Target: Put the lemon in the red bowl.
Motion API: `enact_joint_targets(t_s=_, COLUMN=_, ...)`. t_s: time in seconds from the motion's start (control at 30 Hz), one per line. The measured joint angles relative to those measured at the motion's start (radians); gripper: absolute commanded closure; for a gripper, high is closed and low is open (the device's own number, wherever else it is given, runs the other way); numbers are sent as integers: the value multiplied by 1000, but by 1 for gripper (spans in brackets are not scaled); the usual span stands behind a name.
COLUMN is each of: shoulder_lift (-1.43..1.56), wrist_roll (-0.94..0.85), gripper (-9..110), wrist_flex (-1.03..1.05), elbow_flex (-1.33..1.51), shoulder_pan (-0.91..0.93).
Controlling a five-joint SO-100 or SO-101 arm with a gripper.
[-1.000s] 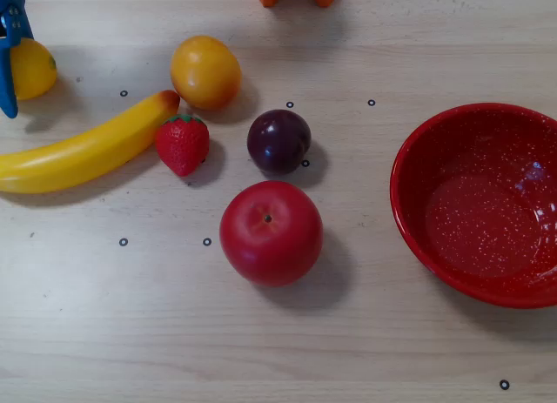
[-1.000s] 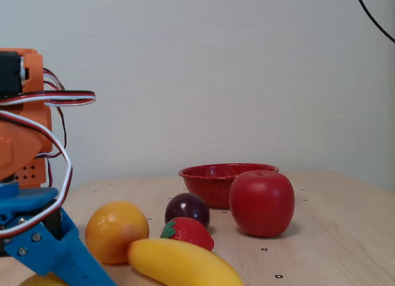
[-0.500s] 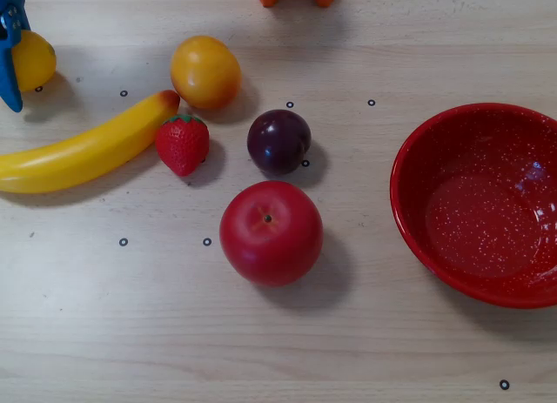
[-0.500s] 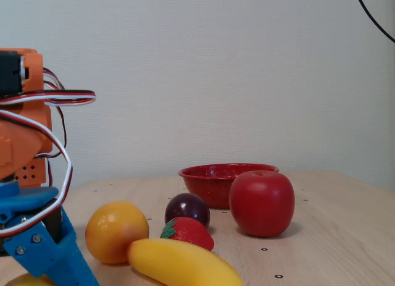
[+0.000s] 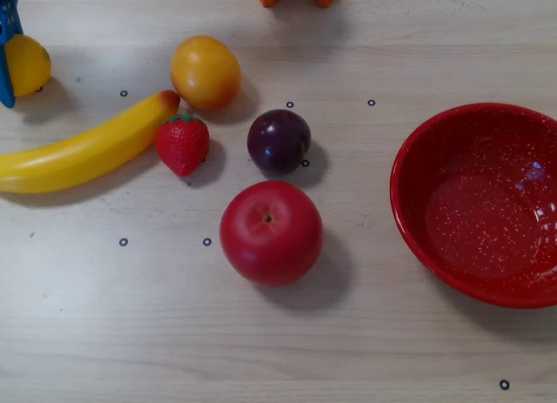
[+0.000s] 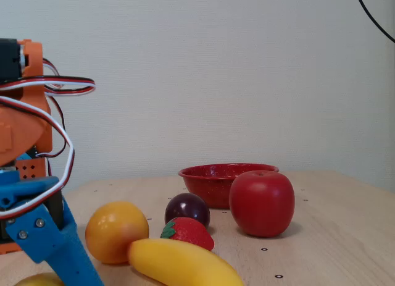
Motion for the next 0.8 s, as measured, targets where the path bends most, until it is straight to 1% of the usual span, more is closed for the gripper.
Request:
enact_joint_targets(t_s=0.13, shoulder_lift=17, wrist_roll=-35, gripper=101, wrist_flex=60, elbow_flex=2, shoulder_pan=11)
enact_joint_targets(t_s=0.33, shoulder_lift=84, wrist_roll=-184, gripper=101, wrist_flex=176, elbow_flex=58, shoulder_pan=71)
enact_joint_targets(t_s=0.57, shoulder_lift=388, wrist_roll=-382, gripper=101, wrist_flex=192, elbow_flex=204, shoulder_pan=198)
enact_joint_targets(t_s=0.8, shoulder_lift=632, wrist_roll=-604, gripper=101, wrist_flex=201, elbow_flex=399, shoulder_pan=347)
